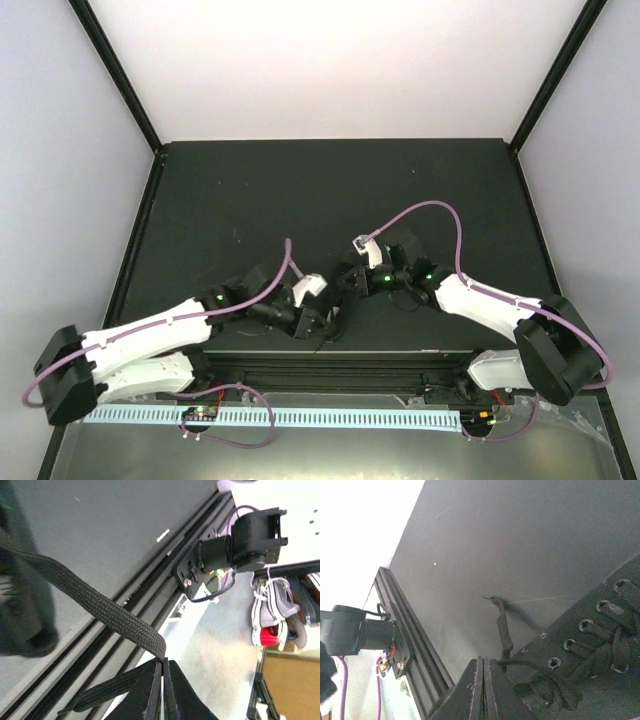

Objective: Tie the shoes

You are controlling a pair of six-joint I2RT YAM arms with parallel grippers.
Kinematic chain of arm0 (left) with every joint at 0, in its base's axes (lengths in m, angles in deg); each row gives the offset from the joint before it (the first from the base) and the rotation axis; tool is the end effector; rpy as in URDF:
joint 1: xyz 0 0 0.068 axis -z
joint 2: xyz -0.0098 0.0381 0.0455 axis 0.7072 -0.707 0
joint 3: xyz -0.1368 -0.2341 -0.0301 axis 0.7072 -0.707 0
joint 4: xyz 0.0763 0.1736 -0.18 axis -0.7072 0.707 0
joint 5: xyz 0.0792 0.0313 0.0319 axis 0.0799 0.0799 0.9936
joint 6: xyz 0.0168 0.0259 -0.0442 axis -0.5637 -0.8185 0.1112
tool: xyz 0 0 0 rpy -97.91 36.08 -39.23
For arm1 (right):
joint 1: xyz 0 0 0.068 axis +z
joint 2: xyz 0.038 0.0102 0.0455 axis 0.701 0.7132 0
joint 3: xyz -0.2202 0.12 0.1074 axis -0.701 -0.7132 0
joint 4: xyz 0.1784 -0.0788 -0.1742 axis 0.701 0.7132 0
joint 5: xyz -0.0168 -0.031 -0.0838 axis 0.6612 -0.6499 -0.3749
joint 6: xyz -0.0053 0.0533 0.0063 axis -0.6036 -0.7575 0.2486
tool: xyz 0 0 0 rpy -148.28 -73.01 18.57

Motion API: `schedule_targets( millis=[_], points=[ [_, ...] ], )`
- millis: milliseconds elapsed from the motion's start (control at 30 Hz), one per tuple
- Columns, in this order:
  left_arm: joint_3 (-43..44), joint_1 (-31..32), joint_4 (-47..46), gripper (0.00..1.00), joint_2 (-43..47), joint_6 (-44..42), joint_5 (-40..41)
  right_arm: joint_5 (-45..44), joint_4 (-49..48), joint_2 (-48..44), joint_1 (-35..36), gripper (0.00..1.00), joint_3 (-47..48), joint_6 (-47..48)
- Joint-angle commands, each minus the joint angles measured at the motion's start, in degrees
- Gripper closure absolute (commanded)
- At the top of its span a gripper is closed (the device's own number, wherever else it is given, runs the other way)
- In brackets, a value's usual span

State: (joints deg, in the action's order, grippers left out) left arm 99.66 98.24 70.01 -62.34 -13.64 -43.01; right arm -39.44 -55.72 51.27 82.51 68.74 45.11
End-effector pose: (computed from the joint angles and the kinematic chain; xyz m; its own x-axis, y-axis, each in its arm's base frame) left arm 0.1055 -0.1732 0.2301 -0.8936 0.2694 -0.3589 0.4469 0.4606 -0.7669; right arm 0.1919 0.1760 0.1927 -0.8667 -0.1380 -0.4794 -0.4760 0.5167 0.7117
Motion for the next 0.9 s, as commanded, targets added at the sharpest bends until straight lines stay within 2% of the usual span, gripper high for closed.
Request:
schedule_targets(
  millis=[0, 133, 167, 267, 300, 400, 567, 667, 800, 867],
  points=[
    [4.27, 4.66, -8.9, 0.98, -7.48, 4.27, -2.13, -0.73, -0.88, 0.04, 0.4, 0.98, 1.32, -0.61],
    [7.17, 6.12, -14.32, 0.98, -14.44, 2.85, -0.33, -0.72, -1.26, 0.35, 0.4, 0.98, 1.07, -0.93],
    [8.09, 6.15, -14.01, 0.95, -15.97, 2.21, 0.11, -0.65, -1.37, 0.49, 0.41, 0.98, 1.06, -1.19],
    [9.89, 6.14, -10.01, 0.72, -18.95, -1.1, 2.98, -0.62, -1.55, 0.58, 0.41, 0.98, 1.05, -1.48],
    [9.46, 6.04, -8.29, 0.61, -18.17, -2.33, 4.84, -0.7, -1.52, 0.5, 0.35, 0.98, 1.05, -1.47],
    [7.54, 4.52, -3.88, 0.43, -12.53, -5.93, 9.51, -0.9, -1.25, 0.45, 0.38, 0.98, 1.27, -1.28],
    [3.46, -0.15, 1.39, 0.31, -4.92, -12.64, 12.88, -0.24, -1.38, 0.78, 0.34, 0.98, 1.41, -1.45],
    [1.16, -2.59, -0.56, 0.32, -3.88, -16.99, 12.58, 0.12, -1.65, 0.51, 0.38, 0.98, 0.96, -1.65],
    [0.16, -5.38, -8.73, 0.55, -6.77, -23.75, 10.54, 0.71, -2.07, -0.11, 0.4, 0.98, 0.21, -1.93],
    [0.0, -6.16, -12.61, 0.63, -8.39, -25.73, 10.25, 0.85, -1.97, -0.35, 0.38, 0.98, 0.01, -2.04]
  ],
)
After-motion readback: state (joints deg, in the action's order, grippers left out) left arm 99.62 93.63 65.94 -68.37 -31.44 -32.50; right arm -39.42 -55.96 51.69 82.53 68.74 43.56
